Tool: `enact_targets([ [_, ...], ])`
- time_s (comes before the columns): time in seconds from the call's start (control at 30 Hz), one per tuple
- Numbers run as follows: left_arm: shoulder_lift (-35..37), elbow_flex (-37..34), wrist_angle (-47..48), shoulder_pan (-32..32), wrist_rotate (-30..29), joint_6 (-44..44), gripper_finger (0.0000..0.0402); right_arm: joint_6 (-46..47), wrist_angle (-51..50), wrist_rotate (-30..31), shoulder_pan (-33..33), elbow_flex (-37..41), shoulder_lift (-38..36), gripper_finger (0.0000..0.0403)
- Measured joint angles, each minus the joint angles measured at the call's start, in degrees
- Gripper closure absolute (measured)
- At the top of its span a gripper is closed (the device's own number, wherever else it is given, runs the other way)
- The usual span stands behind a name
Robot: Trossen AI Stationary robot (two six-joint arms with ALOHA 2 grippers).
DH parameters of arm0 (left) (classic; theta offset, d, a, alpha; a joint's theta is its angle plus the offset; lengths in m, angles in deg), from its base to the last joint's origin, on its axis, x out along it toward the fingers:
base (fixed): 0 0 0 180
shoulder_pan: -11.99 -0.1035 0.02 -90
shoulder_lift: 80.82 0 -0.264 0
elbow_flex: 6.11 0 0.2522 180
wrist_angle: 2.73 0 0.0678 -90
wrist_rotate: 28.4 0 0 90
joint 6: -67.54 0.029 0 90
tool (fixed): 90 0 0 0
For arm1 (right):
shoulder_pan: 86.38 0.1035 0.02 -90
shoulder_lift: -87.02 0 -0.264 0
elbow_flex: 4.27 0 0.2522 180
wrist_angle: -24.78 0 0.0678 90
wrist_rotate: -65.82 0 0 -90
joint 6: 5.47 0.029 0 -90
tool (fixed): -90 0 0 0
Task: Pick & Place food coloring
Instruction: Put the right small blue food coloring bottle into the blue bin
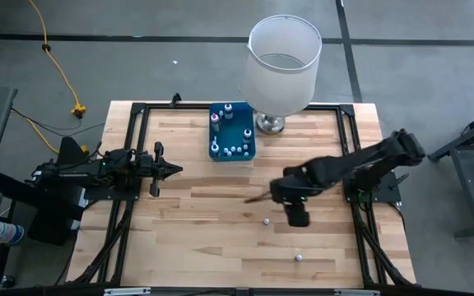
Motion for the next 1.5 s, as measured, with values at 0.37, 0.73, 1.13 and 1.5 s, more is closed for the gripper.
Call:
enact_targets([
  [0.37, 0.0, 0.0, 0.0, 0.0, 0.0, 0.0, 0.0401, 0.3, 11.0, 1.3, 5.7, 18.9, -6.0, 0.025],
  [0.73, 0.0, 0.0, 0.0, 0.0, 0.0, 0.0, 0.0401, 2.8, 19.8, 3.8, 5.3, 26.9, -6.0, 0.0241],
  [1.13, 0.0, 0.0, 0.0, 0.0, 0.0, 0.0, 0.0401, 3.9, 24.6, 4.6, 3.6, 29.2, -4.9, 0.0237],
  [1.5, 0.0, 0.0, 0.0, 0.0, 0.0, 0.0, 0.0401, 4.2, 27.2, 2.8, 3.6, 29.2, -3.0, 0.0255],
])
